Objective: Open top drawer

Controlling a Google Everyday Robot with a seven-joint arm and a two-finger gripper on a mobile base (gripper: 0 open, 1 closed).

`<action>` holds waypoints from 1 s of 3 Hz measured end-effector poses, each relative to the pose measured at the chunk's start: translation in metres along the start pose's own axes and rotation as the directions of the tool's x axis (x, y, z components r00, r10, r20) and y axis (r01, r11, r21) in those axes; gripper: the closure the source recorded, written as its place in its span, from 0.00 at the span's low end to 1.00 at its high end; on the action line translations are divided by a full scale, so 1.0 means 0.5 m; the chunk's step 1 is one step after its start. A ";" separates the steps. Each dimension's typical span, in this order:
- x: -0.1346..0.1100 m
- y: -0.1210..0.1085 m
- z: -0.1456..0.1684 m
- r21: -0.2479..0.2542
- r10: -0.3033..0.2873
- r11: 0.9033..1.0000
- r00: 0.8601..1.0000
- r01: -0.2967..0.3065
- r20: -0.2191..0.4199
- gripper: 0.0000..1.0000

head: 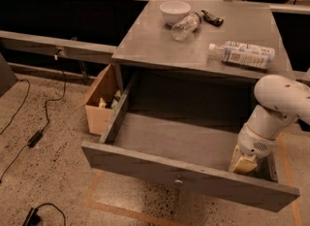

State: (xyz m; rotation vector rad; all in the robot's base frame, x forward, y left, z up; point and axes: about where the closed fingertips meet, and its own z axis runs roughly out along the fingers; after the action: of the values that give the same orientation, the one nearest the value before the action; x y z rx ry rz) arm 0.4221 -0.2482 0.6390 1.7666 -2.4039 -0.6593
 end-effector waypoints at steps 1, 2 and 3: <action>-0.002 0.021 -0.007 0.009 0.016 1.000 1.000 -0.017 0.027 1.00; -0.019 0.017 -0.069 0.111 0.028 0.993 0.995 -0.039 0.095 1.00; -0.028 0.013 -0.165 0.246 0.007 0.968 0.979 -0.057 0.202 1.00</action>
Offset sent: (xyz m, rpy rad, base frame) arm 0.0301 -0.0046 0.0827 0.0588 -0.2762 -0.1695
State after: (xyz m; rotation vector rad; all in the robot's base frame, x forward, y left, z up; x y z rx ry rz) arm 0.4469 -0.2576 0.7186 1.8246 -2.7533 -0.5761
